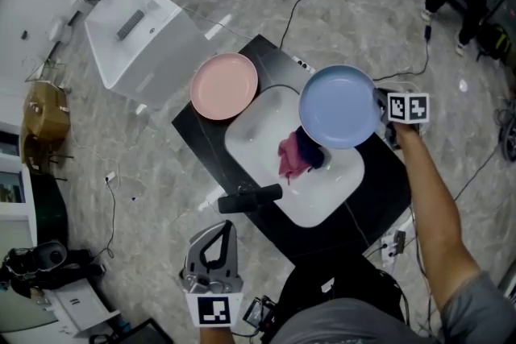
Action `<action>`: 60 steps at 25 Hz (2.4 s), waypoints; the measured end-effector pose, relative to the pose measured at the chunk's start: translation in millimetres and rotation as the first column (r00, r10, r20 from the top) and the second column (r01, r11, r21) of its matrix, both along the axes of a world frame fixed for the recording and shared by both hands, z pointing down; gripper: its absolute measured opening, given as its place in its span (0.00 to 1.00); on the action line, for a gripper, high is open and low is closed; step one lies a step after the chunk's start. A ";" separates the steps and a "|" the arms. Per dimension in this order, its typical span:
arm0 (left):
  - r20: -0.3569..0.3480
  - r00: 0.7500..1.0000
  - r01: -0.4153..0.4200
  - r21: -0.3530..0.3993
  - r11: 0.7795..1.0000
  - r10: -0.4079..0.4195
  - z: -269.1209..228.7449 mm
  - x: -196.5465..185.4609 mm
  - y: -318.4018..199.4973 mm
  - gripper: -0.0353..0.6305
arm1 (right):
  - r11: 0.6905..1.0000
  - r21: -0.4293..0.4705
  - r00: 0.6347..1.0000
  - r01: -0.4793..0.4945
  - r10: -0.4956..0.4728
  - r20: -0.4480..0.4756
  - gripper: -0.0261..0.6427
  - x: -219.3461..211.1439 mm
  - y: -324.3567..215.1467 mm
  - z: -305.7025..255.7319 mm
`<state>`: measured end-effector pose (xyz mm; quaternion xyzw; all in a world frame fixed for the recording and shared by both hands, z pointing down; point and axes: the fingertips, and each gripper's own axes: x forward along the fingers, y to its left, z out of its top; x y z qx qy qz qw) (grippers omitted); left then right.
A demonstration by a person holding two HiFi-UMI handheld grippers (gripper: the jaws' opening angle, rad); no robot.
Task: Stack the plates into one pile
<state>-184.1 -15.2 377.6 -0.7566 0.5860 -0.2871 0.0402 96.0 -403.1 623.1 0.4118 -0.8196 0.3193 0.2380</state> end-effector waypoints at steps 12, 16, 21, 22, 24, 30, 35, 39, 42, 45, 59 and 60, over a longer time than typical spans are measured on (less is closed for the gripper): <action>0.007 1.000 -0.011 -0.016 1.000 0.011 4.7 0.3 -5.6 0.06 | 0.988 0.074 0.963 0.134 -0.112 -0.244 0.15 -3.0 2.5 17.9; 0.011 1.000 -0.006 -0.014 1.000 0.006 1.9 -1.1 -5.8 0.06 | 0.981 0.100 0.954 0.165 -0.133 -0.268 0.15 -5.9 4.4 13.7; 0.017 1.000 -0.006 0.006 1.000 0.006 -5.0 -1.2 -9.6 0.06 | 0.948 0.180 0.912 0.262 -0.183 -0.367 0.16 -16.1 9.3 -2.4; 0.012 1.000 -0.005 0.016 1.000 0.005 -6.9 -0.7 -10.8 0.06 | 0.937 0.200 0.902 0.286 -0.193 -0.385 0.16 -18.5 11.5 -8.2; 0.008 1.000 -0.006 0.034 0.999 0.005 -10.6 -0.1 -13.4 0.06 | 0.914 0.239 0.888 0.329 -0.213 -0.407 0.16 -23.9 17.1 -22.5; 0.054 0.998 -0.012 0.055 0.998 0.009 -25.3 -1.2 -18.2 0.06 | 0.804 0.354 0.837 0.478 -0.294 -0.462 0.13 -48.5 50.2 -72.9; 0.081 0.997 -0.003 0.068 0.998 -0.003 -34.8 -6.7 -17.9 0.06 | 0.670 0.418 0.764 0.613 -0.369 -0.529 0.09 -79.9 98.2 -116.4; 0.105 0.994 -0.007 0.073 0.997 -0.001 -39.7 -6.3 -16.0 0.06 | 0.580 0.471 0.734 0.665 -0.388 -0.558 0.09 -98.5 131.4 -155.7; 0.126 0.992 -0.009 0.072 0.997 0.000 -39.8 -5.0 -14.7 0.06 | 0.551 0.506 0.741 0.664 -0.395 -0.543 0.09 -105.9 148.3 -180.5; 0.144 0.990 -0.013 0.075 0.997 0.002 -44.8 -2.7 -11.5 0.06 | 0.541 0.525 0.751 0.657 -0.404 -0.523 0.09 -108.1 165.7 -197.3; 0.176 0.980 -0.122 0.153 0.981 0.094 -47.9 -53.5 -54.2 0.06 | 0.581 0.525 0.765 0.623 -0.310 -0.564 0.09 -98.6 202.2 -223.2; 0.170 0.980 -0.128 0.151 0.980 0.101 -43.9 -63.4 -61.1 0.06 | 0.587 0.526 0.767 0.616 -0.294 -0.570 0.09 -100.5 202.6 -224.7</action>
